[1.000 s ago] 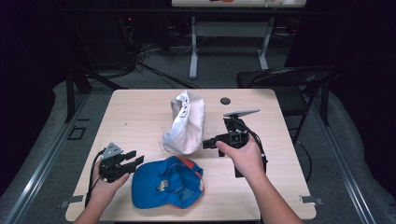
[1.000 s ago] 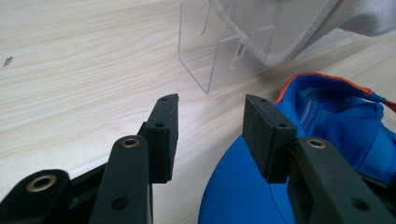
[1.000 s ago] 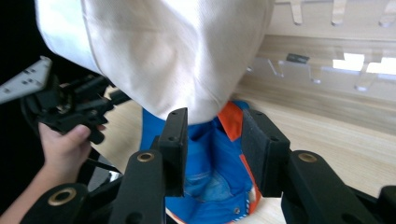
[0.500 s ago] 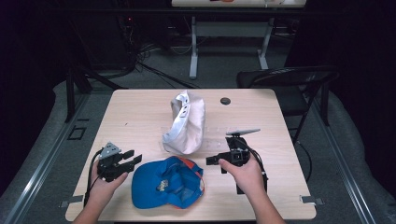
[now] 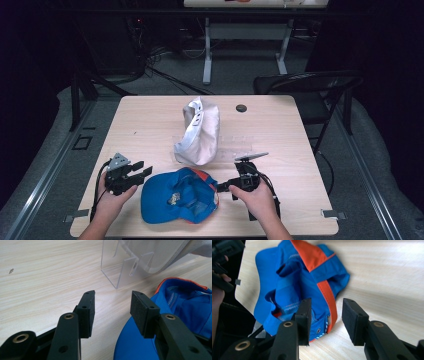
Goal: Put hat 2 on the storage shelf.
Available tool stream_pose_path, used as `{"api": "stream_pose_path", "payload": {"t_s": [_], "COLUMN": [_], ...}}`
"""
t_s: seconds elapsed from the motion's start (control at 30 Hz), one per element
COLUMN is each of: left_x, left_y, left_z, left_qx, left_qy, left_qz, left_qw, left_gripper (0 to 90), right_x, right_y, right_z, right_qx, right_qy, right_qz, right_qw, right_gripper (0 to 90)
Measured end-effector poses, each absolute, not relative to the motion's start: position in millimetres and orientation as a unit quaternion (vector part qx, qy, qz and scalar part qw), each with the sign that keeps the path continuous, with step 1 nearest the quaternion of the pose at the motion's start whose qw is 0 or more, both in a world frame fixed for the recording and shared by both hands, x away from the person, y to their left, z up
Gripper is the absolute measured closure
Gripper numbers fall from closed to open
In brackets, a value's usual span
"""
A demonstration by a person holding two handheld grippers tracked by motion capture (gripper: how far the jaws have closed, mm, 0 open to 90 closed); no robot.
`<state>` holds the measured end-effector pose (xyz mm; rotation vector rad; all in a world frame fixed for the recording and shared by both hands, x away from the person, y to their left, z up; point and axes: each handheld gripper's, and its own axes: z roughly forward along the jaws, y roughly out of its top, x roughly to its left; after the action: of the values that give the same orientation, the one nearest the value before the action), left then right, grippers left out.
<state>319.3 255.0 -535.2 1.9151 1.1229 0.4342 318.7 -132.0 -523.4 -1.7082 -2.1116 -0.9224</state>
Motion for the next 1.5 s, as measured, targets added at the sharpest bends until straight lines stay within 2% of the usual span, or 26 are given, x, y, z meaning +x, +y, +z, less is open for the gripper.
{"api": "stream_pose_path", "payload": {"t_s": [0.1,0.17,0.2,0.23,0.77,1.13,1.37,1.5], "left_x": [319.1,318.8,318.7,318.7,319.6,319.4,319.6,320.1], "left_y": [254.3,253.4,253.1,253.0,254.6,255.1,255.1,255.6], "left_z": [-535.7,-536.0,-536.1,-536.2,-536.9,-536.3,-536.9,-537.3], "left_qx": [0.768,0.768,0.769,0.769,0.769,0.770,0.766,0.767], "left_qy": [0.448,0.447,0.446,0.446,0.448,0.449,0.451,0.450], "left_qz": [0.174,0.176,0.175,0.176,0.170,0.169,0.170,0.171], "left_qw": [0.423,0.423,0.423,0.422,0.423,0.420,0.425,0.424], "left_gripper": [55.1,55.0,55.0,55.0,54.9,54.8,54.8,54.8], "right_x": [318.8,318.9,319.5,320.0,329.9,328.9,329.1,329.4], "right_y": [-128.5,-123.7,-124.3,-121.1,-107.3,-101.8,-97.9,-96.4], "right_z": [-528.9,-536.9,-535.3,-540.6,-559.3,-544.8,-541.4,-543.5], "right_qx": [-0.586,-0.586,-0.585,-0.583,-0.579,-0.551,-0.553,-0.554], "right_qy": [-0.745,-0.732,-0.750,-0.741,-0.744,-0.735,-0.740,-0.748], "right_qz": [-0.294,-0.318,-0.286,-0.307,-0.297,-0.331,-0.313,-0.302], "right_qw": [0.124,0.138,0.114,0.130,0.153,0.217,0.220,0.205], "right_gripper": [59.9,59.1,58.4,57.7,54.8,62.1,71.5,73.1]}}
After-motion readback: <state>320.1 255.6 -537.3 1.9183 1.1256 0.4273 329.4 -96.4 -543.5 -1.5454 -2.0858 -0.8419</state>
